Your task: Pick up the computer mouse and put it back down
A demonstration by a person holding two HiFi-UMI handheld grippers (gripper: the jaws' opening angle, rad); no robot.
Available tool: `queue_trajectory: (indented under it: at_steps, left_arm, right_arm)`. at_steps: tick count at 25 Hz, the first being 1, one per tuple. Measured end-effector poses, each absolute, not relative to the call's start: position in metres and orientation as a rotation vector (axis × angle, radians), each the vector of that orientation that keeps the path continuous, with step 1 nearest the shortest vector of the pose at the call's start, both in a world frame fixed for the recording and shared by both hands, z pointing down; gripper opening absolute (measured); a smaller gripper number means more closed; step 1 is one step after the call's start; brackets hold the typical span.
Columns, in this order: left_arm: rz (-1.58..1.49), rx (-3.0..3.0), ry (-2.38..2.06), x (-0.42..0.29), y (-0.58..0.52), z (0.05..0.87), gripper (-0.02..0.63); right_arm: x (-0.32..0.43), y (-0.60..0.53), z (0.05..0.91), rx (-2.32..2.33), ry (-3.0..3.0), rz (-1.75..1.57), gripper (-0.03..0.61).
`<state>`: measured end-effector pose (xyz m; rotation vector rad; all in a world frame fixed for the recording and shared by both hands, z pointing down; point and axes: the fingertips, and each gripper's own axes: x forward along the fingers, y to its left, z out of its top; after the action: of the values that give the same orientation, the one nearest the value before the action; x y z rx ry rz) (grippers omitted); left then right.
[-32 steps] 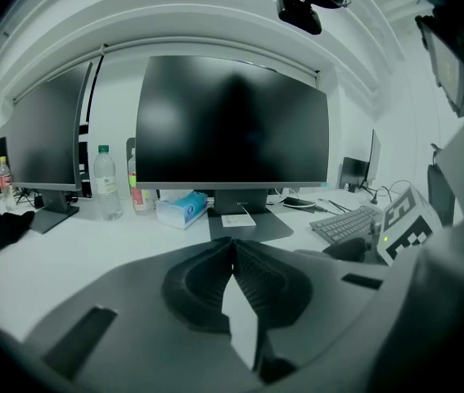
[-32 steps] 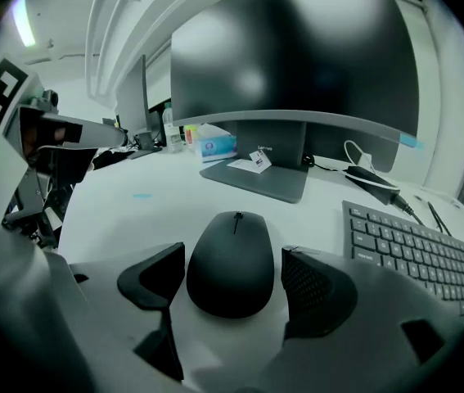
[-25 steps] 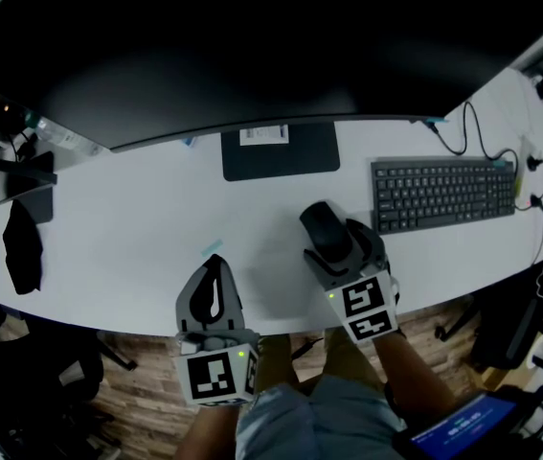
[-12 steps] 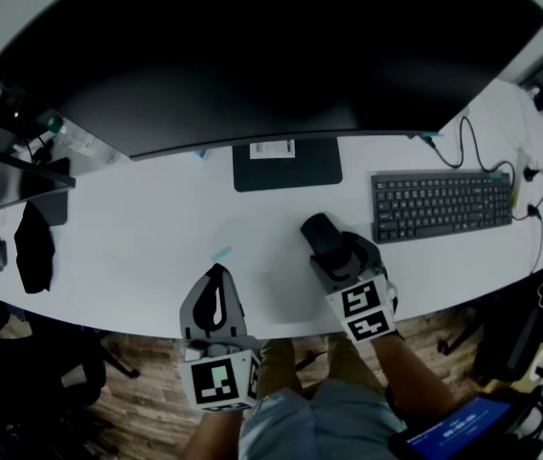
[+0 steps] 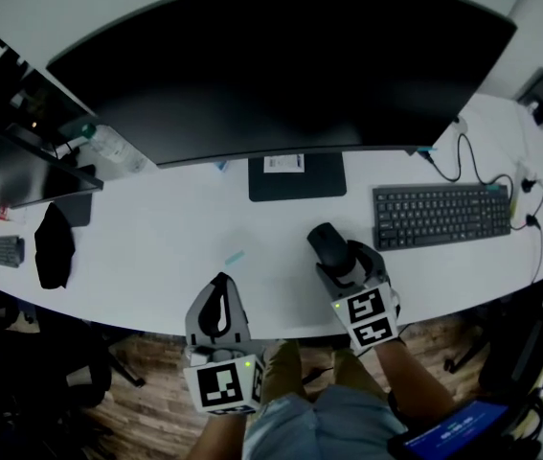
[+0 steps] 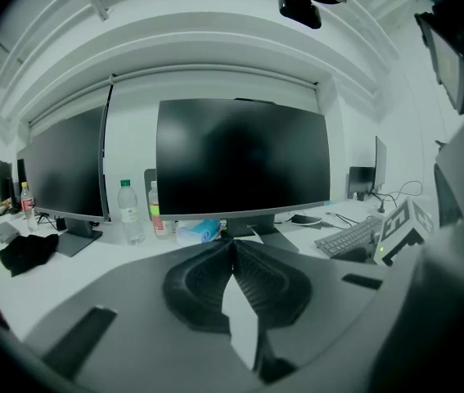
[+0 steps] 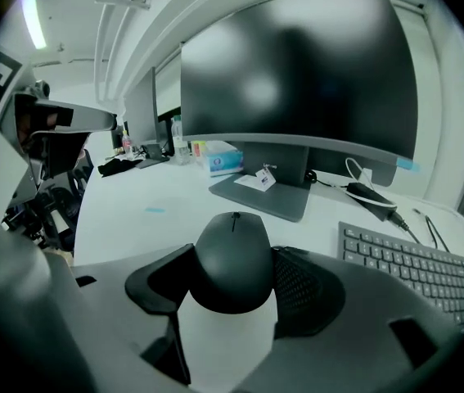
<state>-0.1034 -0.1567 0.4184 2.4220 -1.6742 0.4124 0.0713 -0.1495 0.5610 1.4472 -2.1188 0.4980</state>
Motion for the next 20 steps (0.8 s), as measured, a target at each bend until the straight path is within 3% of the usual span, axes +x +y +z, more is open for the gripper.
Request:
queue_trajectory:
  at_steps: [20]
  left_arm:
    - [0.16,2.481,-1.951,-0.136,-0.147,0.31,0.008]
  right_arm:
    - [0.016,-0.161,0.343,1.428,-2.489,0.056,0.301]
